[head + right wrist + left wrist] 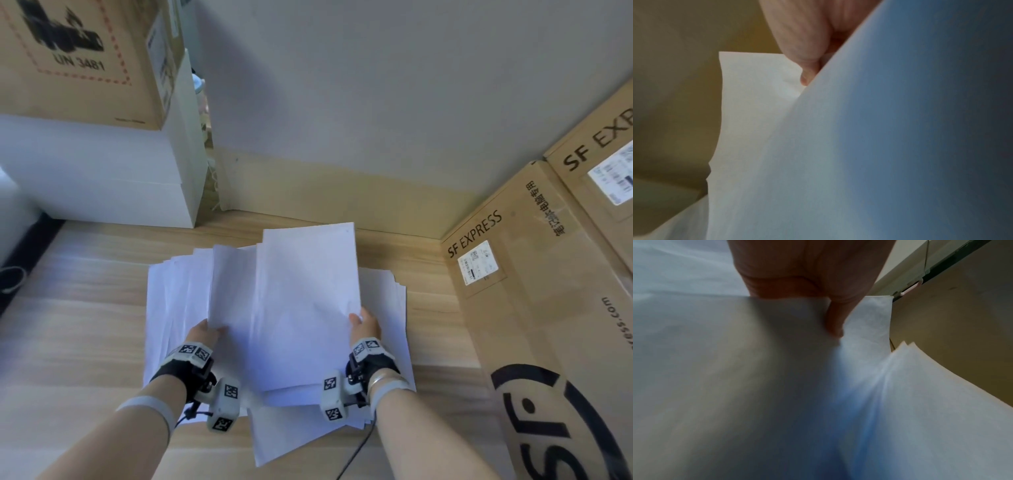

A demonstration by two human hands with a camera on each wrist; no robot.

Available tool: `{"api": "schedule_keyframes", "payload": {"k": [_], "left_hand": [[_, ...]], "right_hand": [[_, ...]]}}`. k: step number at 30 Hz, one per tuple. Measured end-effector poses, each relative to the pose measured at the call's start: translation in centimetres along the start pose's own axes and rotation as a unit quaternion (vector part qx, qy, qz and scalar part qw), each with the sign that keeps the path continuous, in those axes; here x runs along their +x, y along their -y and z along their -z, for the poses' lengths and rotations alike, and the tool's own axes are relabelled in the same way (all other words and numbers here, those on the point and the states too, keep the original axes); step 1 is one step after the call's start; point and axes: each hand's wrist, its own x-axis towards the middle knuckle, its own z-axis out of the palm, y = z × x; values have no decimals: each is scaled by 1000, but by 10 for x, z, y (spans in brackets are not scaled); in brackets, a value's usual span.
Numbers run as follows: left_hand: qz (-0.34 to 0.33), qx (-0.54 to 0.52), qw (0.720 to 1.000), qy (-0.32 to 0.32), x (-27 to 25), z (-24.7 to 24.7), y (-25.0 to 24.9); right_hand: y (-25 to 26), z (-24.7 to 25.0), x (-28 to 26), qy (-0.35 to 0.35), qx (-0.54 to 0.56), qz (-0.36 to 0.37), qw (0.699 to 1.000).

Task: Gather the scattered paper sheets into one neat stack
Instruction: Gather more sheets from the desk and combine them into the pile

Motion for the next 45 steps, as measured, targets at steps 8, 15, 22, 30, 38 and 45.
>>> {"api": "schedule_keyframes", "payload": {"k": [8, 15, 22, 30, 38, 45], "left_hand": [[-23, 15, 999, 23, -3, 6, 3], [-46, 39, 998, -12, -6, 14, 11], [-50, 39, 998, -11, -1, 11, 14], [-50, 44, 998, -17, 2, 10, 15], [-49, 51, 997, -25, 0, 9, 14], [-49, 50, 997, -22, 5, 7, 17]], "right_hand": [[17, -39, -17, 124, -46, 27, 991], [-26, 30, 1, -39, -149, -197, 968], [-48, 40, -5, 10, -151, -242, 958], [-42, 53, -6, -17, -45, -192, 980], [-43, 88, 2, -175, 90, -141, 970], [-27, 79, 5, -186, 133, -111, 967]]}}
